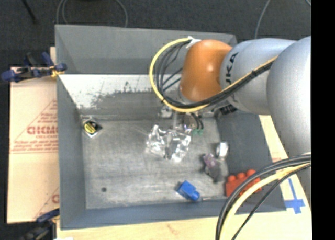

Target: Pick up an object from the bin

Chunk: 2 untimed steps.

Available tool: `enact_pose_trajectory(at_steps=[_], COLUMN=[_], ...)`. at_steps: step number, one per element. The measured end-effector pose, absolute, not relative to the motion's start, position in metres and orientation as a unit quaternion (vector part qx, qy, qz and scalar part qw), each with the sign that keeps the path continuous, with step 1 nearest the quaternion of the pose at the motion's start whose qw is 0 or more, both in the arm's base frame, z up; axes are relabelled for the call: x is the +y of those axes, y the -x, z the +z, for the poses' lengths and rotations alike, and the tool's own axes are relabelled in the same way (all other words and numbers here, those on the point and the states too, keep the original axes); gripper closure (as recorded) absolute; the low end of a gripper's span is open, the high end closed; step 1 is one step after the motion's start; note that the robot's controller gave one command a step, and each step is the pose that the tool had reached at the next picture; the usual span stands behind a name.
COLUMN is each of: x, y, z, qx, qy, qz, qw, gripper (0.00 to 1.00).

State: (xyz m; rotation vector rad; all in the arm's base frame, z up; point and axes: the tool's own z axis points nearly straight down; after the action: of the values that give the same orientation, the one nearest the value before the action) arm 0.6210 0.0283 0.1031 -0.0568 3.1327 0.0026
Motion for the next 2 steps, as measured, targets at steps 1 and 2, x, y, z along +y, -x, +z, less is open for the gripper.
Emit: enact_pose_trajectory(at_steps=[1,2], x=[0.027,0.029], y=[-0.620,-0.621], z=[0.101,0.074], qx=[1.000,0.998], qy=[-0.024,-0.060], qz=[0.001,0.002], qw=[0.002,0.005], gripper=[0.00,0.00])
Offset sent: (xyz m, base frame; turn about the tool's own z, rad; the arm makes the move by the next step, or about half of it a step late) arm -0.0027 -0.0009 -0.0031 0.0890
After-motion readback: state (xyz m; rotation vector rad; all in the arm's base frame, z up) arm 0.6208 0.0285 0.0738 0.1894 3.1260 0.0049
